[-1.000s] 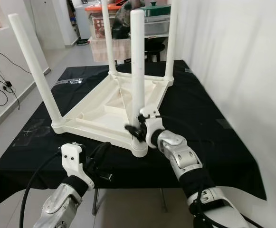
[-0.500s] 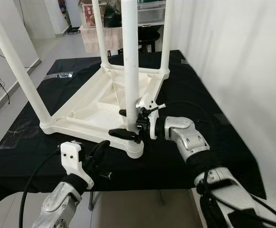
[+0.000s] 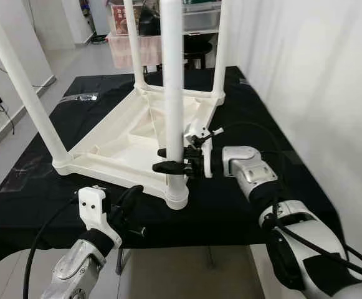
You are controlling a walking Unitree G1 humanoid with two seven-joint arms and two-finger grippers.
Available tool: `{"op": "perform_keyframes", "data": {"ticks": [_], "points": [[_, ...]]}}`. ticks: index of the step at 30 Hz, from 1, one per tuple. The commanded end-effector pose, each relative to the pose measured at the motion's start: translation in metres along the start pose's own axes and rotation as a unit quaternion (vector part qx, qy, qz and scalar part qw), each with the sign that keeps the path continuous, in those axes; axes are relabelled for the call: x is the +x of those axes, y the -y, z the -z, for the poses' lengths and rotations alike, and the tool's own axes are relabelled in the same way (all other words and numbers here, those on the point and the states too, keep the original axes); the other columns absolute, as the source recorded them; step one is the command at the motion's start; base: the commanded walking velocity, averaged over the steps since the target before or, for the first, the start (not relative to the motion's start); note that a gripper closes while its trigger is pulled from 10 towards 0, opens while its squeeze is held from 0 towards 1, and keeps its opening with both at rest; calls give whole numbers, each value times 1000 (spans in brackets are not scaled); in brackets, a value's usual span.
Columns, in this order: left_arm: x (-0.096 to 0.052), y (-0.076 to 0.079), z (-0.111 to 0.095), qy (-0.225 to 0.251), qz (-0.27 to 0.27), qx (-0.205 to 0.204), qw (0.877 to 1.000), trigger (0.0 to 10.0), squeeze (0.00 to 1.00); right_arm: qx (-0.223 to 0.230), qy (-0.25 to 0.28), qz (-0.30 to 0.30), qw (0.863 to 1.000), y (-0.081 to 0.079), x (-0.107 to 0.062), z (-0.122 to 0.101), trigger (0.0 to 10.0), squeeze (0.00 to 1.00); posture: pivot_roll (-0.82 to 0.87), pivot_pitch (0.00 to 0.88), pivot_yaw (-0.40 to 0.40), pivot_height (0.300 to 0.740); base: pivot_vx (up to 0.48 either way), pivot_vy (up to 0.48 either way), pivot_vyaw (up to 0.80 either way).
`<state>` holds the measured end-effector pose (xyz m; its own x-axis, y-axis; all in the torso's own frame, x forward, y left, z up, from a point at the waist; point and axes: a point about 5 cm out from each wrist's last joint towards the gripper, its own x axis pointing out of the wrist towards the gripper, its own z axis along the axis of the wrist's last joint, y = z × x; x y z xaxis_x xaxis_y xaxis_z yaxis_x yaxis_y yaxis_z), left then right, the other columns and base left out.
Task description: Building children table
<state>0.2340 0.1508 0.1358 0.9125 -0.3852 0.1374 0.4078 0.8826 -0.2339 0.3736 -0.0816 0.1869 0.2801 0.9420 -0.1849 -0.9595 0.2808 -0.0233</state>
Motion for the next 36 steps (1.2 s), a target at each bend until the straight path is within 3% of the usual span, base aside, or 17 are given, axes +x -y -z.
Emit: {"op": "perform_keyframes", "data": {"ticks": [1,2,3,5,6,7,13,16,17,18,19,26,27,30,31,32,36], "points": [[-3,0,5,-8,-4,-2,1000,10000,0,35,-19,84,996,2,1,21,0,0,-30,0,-5,740,0,0,0],[-3,0,5,-8,-4,-2,1000,10000,0,35,-19,84,996,2,1,21,0,0,-30,0,-5,740,0,0,0],[-3,0,5,-8,-4,-2,1000,10000,0,63,-24,191,979,5,2,31,0,0,-33,0,-7,740,0,0,0],[-3,-1,3,-7,-4,-1,1000,10000,0,89,-56,327,939,-24,6,61,0,0,-37,0,3,740,0,0,0],[-3,-1,3,-7,-4,-1,1000,10000,0,89,-56,327,939,-24,6,61,0,0,-37,0,3,740,0,0,0],[-4,-1,3,-8,-5,0,1000,10000,0,78,-55,326,940,-39,11,63,0,0,-44,0,18,740,0,0,0],[-2,-2,4,-8,-3,0,1000,10000,0,70,-66,303,948,-29,20,62,0,0,-44,0,4,740,0,0,0],[-2,-3,3,-3,-12,2,1000,10000,0,67,-67,320,943,-24,21,60,0,0,-39,0,6,740,0,0,0],[-2,-3,3,-2,-16,2,1000,10000,0,61,-59,319,944,-22,21,56,10000,0,-39,0,6,740,0,0,0],[-2,-3,3,-2,-16,2,1000,10000,0,61,-59,319,944,-22,21,56,10000,0,-39,0,6,740,0,0,0],[-2,-3,2,-1,-17,2,1000,10000,0,61,-48,318,945,-21,22,49,10000,1000,-36,0,5,740,0,0,0],[-1,-2,2,-2,-12,0,1000,10000,0,60,-21,279,958,-17,25,29,10000,1000,-38,0,8,740,0,0,0],[0,-2,2,-2,-11,0,1000,10000,0,39,-9,235,971,-13,26,21,10000,1000,-35,0,6,740,0,0,0],[0,-2,2,-2,-11,0,1000,10000,0,27,7,192,981,-9,27,12,10000,1000,-31,0,4,740,0,0,0],[0,-2,2,-1,-11,0,1000,10000,0,17,16,148,989,-7,27,4,10000,918,-29,0,2,740,0,0,0],[-1,-2,2,0,-12,0,1000,10000,0,-3,8,77,997,-7,28,-3,10000,0,-24,0,2,740,0,0,0],[-1,-2,2,0,-13,0,1000,10000,0,-13,1,51,999,-9,29,-4,10000,0,-24,0,2,740,0,0,0]]}}
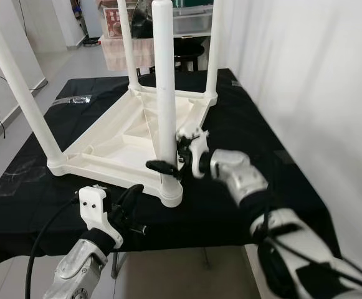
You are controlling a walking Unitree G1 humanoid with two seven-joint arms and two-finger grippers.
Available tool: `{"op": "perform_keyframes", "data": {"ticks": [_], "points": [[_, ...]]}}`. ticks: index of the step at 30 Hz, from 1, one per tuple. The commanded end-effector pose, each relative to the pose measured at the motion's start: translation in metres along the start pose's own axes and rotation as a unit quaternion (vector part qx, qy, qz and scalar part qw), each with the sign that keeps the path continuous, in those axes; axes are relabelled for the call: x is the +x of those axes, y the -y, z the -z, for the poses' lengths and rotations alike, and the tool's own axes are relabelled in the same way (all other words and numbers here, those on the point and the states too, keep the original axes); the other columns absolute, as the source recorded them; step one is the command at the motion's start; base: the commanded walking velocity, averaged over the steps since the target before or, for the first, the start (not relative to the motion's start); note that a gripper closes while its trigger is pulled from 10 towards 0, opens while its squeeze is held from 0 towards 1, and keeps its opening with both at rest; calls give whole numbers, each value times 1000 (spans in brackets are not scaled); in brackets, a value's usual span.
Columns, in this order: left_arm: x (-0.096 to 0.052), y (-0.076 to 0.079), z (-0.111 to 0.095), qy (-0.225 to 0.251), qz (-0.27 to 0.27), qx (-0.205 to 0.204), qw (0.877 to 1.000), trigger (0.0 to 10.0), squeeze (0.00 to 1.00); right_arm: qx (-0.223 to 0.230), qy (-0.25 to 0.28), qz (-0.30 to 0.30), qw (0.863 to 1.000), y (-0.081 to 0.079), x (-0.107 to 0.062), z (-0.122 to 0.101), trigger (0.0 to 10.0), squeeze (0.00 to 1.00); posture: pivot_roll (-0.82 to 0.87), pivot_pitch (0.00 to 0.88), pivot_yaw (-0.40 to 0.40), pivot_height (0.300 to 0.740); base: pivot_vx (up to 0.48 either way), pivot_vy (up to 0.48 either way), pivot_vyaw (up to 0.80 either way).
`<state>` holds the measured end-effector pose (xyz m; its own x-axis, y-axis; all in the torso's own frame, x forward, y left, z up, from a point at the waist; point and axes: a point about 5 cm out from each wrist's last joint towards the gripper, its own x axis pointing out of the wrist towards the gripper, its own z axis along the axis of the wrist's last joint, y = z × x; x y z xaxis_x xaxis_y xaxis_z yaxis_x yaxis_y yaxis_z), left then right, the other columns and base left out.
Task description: Building children table
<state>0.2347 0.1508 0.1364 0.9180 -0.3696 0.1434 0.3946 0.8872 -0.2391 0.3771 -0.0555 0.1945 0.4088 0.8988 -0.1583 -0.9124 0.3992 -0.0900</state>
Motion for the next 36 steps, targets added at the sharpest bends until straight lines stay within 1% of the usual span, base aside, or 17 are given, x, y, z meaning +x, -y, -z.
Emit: {"op": "perform_keyframes", "data": {"ticks": [1,3,4,11,12,13,14,16,17,19,24,25,26,27,30,31,36], "points": [[-2,-2,3,-6,-6,3,1000,10000,0,8,-21,-30,999,-6,5,9,3725,0,-21,0,2,740,0,0,0],[-2,-2,3,-6,-6,3,1000,10000,0,9,-28,-36,999,-6,6,10,3725,0,-16,0,2,740,0,0,0],[-2,-2,3,-6,-7,3,1000,10000,0,17,-42,-13,999,-3,9,12,0,0,-12,0,-1,740,0,0,0],[-3,-2,2,-6,-8,4,1000,10000,0,11,-58,31,998,0,11,16,0,0,-10,0,-2,740,0,0,0],[-3,-2,2,-6,-8,4,1000,10000,0,25,-63,199,978,17,7,18,0,0,-14,0,-14,740,0,0,0],[-3,-2,2,-6,-8,4,1000,10000,0,25,-63,199,978,17,7,18,0,0,-14,0,-14,740,0,0,0],[-3,-2,1,-5,-9,5,1000,10000,0,54,-49,288,955,17,4,25,0,0,-3,0,-23,740,0,0,0],[-3,-2,1,-5,-9,5,1000,10000,0,54,-49,288,955,17,4,25,0,0,-3,0,-23,740,0,0,0],[-2,-3,1,-4,-10,6,1000,10000,0,59,-46,332,940,11,-3,34,0,0,-47,0,11,740,0,0,0],[-2,-4,1,-4,-10,6,1000,10000,0,60,-43,349,934,5,-9,39,0,0,-47,0,9,740,0,0,0],[0,-6,2,-7,-4,5,1000,10000,0,65,-63,307,948,-6,-10,54,0,0,-47,0,10,740,0,0,0],[-1,-6,1,-7,-7,6,1000,10000,0,66,-65,309,947,-5,-9,57,1882,0,-47,0,10,740,0,0,0],[-1,-6,1,-7,-7,6,1000,10000,0,66,-65,309,947,-5,-9,57,1882,0,-47,0,10,740,0,0,0],[-1,-6,2,-7,-9,7,1000,10000,0,65,-68,304,948,-5,-8,59,10000,0,-46,0,13,740,0,0,0],[-1,-7,2,-7,-11,8,1000,10000,0,72,-66,299,949,-7,-7,60,10000,0,-48,0,15,740,0,0,0],[-1,-7,2,-10,-12,8,1000,10000,0,74,-60,298,950,-9,-8,61,10000,1000,-55,0,21,740,0,0,0],[-2,-8,2,-16,-12,11,1000,10000,0,75,-53,302,949,-11,-17,64,10000,1000,-62,0,25,740,0,0,0]]}}
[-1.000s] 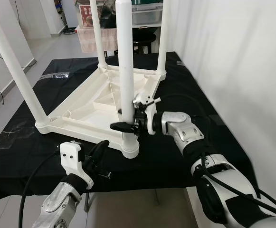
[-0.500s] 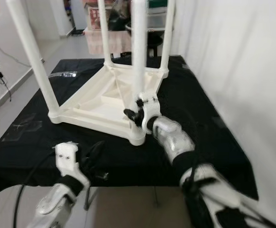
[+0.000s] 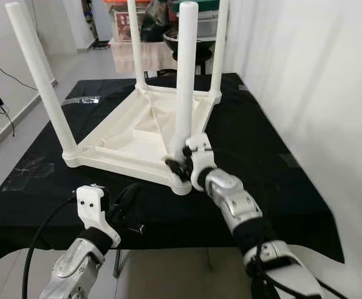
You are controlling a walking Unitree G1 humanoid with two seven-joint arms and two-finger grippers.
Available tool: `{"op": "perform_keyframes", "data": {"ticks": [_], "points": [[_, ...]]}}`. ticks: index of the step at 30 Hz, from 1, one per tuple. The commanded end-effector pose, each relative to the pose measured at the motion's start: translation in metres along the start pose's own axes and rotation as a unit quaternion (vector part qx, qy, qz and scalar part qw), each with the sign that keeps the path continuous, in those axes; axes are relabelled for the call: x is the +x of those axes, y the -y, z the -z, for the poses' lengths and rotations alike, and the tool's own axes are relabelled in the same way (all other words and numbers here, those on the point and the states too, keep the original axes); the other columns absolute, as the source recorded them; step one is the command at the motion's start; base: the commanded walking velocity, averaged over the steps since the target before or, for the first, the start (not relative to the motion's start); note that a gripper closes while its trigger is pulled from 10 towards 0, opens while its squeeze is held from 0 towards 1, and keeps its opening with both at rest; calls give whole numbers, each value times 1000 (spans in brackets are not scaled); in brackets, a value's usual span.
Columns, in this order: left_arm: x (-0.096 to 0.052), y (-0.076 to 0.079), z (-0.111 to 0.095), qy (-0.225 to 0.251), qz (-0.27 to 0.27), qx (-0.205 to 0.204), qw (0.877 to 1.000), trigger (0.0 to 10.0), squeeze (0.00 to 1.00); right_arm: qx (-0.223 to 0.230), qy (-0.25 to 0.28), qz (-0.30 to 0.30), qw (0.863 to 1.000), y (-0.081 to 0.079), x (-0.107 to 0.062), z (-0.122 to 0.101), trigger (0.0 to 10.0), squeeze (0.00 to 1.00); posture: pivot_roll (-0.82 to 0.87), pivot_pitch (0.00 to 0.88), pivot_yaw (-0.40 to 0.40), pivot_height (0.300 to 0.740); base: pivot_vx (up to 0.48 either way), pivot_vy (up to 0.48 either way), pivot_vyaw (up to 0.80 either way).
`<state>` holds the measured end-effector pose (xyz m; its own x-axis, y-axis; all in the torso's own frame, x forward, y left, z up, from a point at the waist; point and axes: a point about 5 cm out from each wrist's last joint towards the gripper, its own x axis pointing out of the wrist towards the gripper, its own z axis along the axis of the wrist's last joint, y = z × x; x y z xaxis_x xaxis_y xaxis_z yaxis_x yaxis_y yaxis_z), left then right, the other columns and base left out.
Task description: Building children table
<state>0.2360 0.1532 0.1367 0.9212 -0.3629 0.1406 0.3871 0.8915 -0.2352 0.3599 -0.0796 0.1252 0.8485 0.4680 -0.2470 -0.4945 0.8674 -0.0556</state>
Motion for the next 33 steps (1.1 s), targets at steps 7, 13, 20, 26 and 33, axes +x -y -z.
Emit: {"op": "perform_keyframes", "data": {"ticks": [7,13,20,26,33], "points": [[-3,-11,-1,-11,-40,31,999,10000,0,-4,5,32,999,25,-28,1,10000,1000,-86,0,38,740,0,0,0],[-3,-21,-7,3,-81,34,996,10000,0,-18,-1,81,997,48,-44,8,10000,1000,-90,0,53,740,0,0,0],[-7,-30,-11,1,-123,70,990,10000,0,-28,-29,58,997,48,-58,19,10000,1000,-89,0,62,740,0,0,0],[-7,-36,-15,6,-144,94,985,10000,0,-27,-35,43,998,46,-63,18,10000,1000,-89,0,64,740,0,0,0],[-8,-39,-18,8,-169,115,979,10000,0,-66,-48,-136,987,8,-77,18,10000,753,-96,0,67,740,0,0,0]]}}
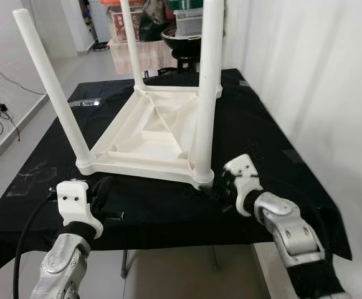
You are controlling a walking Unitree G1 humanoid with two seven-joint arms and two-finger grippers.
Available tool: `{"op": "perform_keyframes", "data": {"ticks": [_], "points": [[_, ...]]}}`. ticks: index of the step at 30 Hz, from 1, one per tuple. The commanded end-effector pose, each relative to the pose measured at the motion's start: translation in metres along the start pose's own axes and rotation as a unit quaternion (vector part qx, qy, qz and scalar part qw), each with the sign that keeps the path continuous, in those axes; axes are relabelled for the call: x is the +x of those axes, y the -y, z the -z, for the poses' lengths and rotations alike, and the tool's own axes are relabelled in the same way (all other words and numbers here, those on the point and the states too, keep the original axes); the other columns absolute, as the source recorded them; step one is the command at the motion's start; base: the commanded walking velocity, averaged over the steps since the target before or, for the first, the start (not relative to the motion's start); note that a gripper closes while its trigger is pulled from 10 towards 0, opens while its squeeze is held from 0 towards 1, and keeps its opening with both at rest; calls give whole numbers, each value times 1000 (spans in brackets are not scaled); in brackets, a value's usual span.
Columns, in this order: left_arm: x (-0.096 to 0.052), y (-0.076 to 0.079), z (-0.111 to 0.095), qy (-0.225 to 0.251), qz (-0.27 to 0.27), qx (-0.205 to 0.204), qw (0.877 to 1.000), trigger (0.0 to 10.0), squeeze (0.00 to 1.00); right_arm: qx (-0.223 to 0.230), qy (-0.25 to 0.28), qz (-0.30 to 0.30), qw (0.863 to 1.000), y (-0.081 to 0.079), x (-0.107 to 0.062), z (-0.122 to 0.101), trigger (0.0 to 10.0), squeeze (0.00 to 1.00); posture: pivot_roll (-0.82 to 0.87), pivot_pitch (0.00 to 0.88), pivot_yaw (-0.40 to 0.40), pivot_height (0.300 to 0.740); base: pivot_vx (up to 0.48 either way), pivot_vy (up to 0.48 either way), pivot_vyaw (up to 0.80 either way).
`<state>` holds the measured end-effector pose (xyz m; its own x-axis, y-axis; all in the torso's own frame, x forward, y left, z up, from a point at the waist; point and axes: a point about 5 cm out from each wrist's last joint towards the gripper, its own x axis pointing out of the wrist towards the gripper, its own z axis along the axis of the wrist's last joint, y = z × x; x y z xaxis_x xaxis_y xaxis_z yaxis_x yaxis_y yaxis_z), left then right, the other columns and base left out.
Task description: Building children table
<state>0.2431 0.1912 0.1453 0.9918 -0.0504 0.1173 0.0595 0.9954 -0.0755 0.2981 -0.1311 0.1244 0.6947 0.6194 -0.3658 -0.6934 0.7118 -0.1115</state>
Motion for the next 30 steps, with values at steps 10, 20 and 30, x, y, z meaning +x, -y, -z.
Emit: {"op": "perform_keyframes", "data": {"ticks": [10,20,30], "points": [[2,-5,3,-14,-17,16,1000,10000,0,-40,1,-144,989,-28,-11,-6,10000,0,-98,0,71,740,0,263,0],[3,-4,4,-16,-16,23,999,10000,0,-48,26,-131,990,-28,0,-15,10000,0,-88,0,73,740,0,479,0],[3,-4,4,-16,-15,24,999,10000,0,-9,80,-26,996,-20,21,-32,10000,0,-79,0,71,740,0,480,0]]}}
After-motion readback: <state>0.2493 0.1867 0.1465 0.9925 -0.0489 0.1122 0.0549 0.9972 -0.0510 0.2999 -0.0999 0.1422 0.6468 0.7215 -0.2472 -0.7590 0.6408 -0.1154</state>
